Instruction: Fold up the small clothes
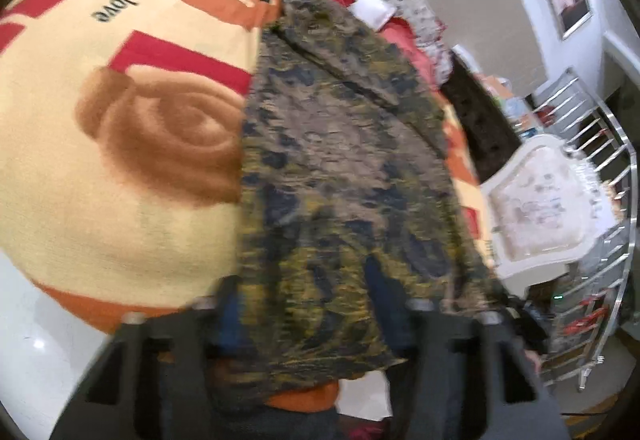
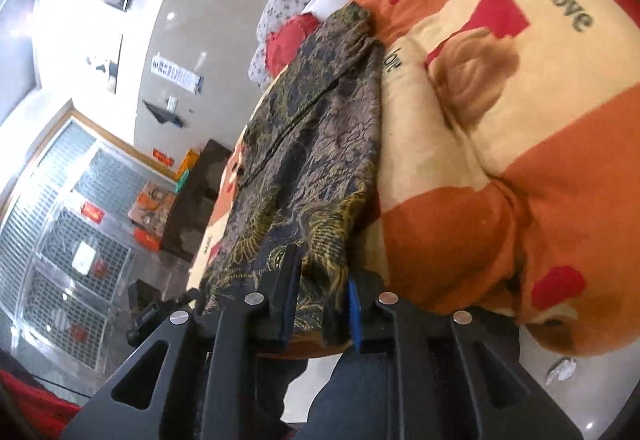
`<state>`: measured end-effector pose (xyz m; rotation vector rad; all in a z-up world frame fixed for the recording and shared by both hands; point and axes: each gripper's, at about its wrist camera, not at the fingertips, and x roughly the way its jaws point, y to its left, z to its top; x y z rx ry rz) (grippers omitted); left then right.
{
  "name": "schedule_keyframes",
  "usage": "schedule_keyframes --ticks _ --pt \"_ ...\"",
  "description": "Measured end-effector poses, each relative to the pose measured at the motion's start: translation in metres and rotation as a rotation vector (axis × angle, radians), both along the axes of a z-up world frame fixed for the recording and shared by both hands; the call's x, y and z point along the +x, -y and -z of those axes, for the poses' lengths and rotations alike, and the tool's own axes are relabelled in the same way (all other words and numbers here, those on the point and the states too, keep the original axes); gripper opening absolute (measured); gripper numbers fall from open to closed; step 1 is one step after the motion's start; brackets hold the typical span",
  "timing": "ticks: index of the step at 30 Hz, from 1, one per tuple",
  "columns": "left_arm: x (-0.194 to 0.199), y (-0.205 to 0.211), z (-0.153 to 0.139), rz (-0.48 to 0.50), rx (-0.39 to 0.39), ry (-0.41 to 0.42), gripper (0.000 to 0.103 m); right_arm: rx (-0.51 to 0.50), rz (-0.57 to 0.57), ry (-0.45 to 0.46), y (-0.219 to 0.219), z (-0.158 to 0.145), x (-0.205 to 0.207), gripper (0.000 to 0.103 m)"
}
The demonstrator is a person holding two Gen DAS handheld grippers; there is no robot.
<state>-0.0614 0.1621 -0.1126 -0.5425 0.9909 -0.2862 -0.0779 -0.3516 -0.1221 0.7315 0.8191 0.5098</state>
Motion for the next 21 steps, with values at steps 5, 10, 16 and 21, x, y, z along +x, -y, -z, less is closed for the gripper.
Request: schedule_keyframes --ticks 5,10,16,21 --pt "-0.007 -0.015 -0.001 -0.012 -0.027 -0.016 0.005 -0.086 -0.038 0.043 -0.01 -0.024 -0.007 0.007" --pt "-0.022 -0.029 -0.025 -0.021 -0.062 0.051 0.003 -0.104 0.008 0.126 0.005 -0.065 -0.023 0.007" --pt "-0.048 -0.067 -0.067 -0.076 -0.16 0.151 0.002 -0.115 0.045 0.233 0.019 -0.117 -0.052 0.007" --pt "-0.077 -0.087 -0.101 -0.072 -0.213 0.235 0.002 -0.129 0.033 0.323 0.016 -0.154 -0.081 0.006"
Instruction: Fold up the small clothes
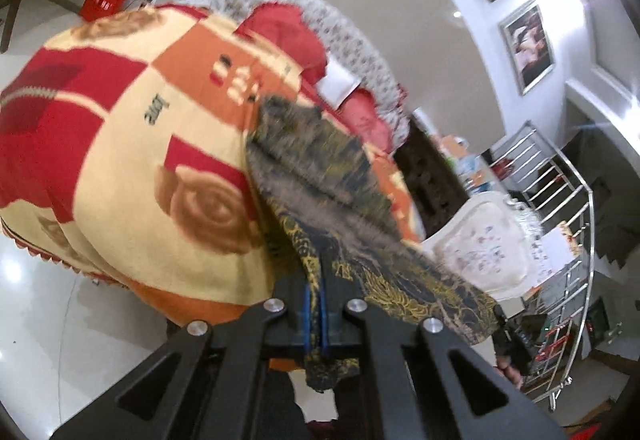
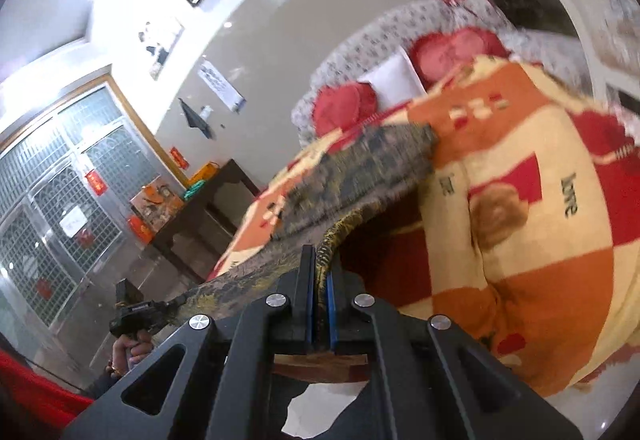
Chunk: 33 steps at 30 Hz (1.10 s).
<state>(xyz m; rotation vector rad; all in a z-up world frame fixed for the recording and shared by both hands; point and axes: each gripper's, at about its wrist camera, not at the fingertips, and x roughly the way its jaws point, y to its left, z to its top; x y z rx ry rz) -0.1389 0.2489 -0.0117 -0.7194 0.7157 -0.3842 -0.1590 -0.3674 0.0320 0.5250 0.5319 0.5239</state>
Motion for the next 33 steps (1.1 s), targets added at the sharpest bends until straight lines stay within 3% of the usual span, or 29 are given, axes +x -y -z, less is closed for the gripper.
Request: schedule_keyframes --ticks 12,17,25,33 --pt "-0.055 0.011 -0.068 0.051 -0.012 0.163 0.003 -0.034 -0.001 0.098 0.008 -0.047 -0.048 0.006" --pt "-0.046 0.021 -0.068 0.046 0.044 0.157 0.003 -0.019 0.008 0.096 0.017 -0.044 -0.042 0.006" --pt "0.025 0.025 -0.025 -0.056 0.099 0.028 0.003 -0.023 0.032 0.028 0.01 -0.015 0.012 0.006" --pt "0.152 0.047 0.007 -0.1 0.244 0.023 0.003 -0.101 0.125 -0.064 0.008 0.031 0.121 0.006"
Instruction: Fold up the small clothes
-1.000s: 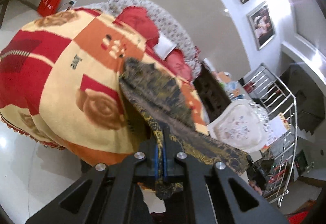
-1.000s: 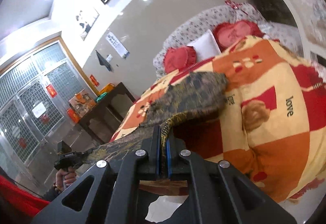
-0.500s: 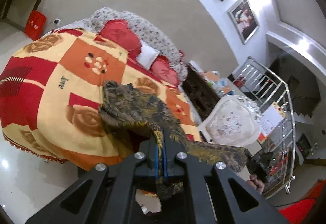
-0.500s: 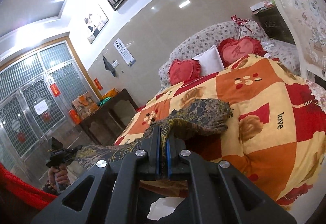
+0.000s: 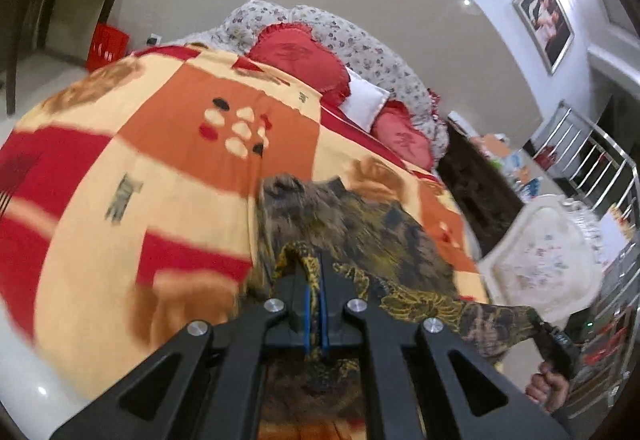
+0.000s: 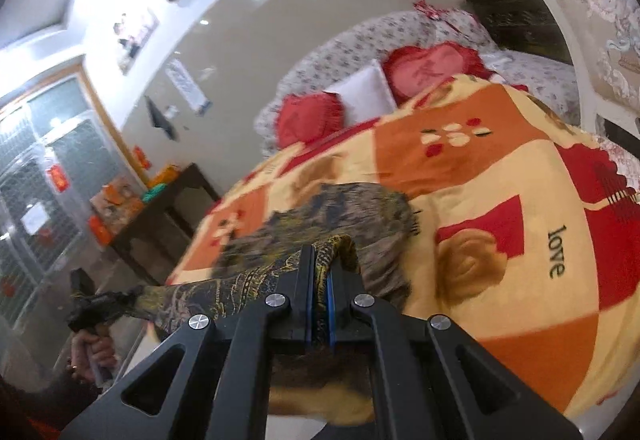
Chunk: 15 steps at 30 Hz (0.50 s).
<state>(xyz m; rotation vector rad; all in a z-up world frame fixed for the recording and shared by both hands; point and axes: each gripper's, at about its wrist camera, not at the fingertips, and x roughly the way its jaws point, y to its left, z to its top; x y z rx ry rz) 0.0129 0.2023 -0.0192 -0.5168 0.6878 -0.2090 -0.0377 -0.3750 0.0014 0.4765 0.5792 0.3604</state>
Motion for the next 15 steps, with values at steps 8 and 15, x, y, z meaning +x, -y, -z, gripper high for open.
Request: schedule_keyframes --ticks 8,15 --pt "0.119 0.013 0.017 -0.013 0.069 -0.021 0.003 -0.075 0.031 -0.078 0.0 0.033 0.118 0.006" --pt "0.188 0.014 0.044 -0.065 0.115 -0.086 0.003 -0.115 0.045 -0.138 -0.01 0.051 0.195 0.006"
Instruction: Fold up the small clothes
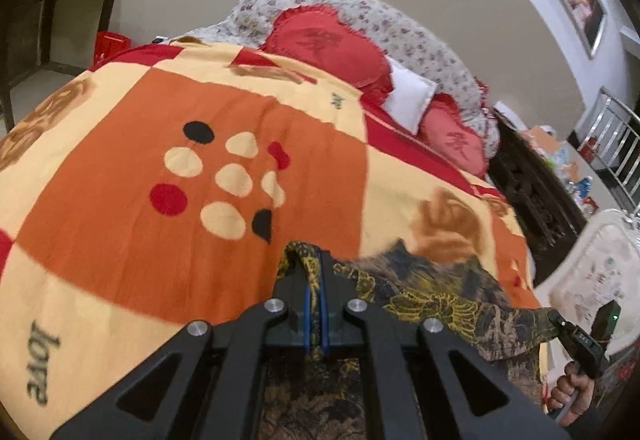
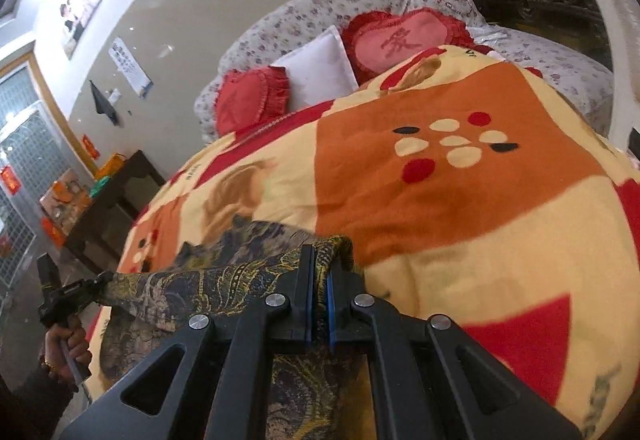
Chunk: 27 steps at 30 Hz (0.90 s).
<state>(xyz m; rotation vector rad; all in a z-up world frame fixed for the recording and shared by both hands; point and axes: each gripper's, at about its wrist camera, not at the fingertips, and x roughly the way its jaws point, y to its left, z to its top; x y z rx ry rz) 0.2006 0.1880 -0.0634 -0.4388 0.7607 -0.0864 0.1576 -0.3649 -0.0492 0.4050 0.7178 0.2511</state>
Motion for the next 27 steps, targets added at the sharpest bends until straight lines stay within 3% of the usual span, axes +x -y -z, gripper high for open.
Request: schedule_keyframes --ticks 8,13,14,15,17,19,21,22,24,27 --pt "0.035 0.011 0.045 -0.001 0.082 -0.121 0.008 -0.05 -0.005 -0.115 -0.008 0.042 0.038 0.007" --pt "0.034 0.011 0.043 0.056 0.116 -0.167 0.011 0.068 -0.024 -0.172 0.005 0.046 0.033 0.01" --pt "0.031 0.007 0.037 0.062 0.112 -0.172 0.017 0.079 -0.023 -0.164 0.008 0.041 0.028 0.01" --pt "0.027 0.002 0.031 0.041 0.122 -0.178 0.044 0.089 -0.022 -0.15 0.012 0.033 0.021 0.011" --pt "0.014 -0.011 0.018 -0.036 0.156 -0.173 0.083 0.097 -0.021 -0.125 0.02 0.02 0.007 0.015" --pt "-0.006 -0.02 0.003 -0.079 0.165 -0.133 0.078 0.088 0.001 -0.11 0.026 0.006 -0.012 0.016" --pt "-0.035 -0.015 -0.011 -0.079 0.158 -0.085 0.056 0.038 0.019 -0.098 0.022 -0.005 -0.031 0.016" --pt "-0.057 -0.003 -0.015 -0.052 0.136 -0.059 0.052 -0.004 0.011 -0.072 0.013 -0.012 -0.045 0.016" --pt "-0.087 0.022 -0.016 -0.002 0.122 -0.024 0.033 -0.074 -0.003 -0.022 -0.013 -0.021 -0.068 0.016" --pt "-0.128 0.072 -0.005 0.07 0.19 -0.001 0.02 -0.104 -0.02 0.032 -0.061 -0.02 -0.102 0.016"
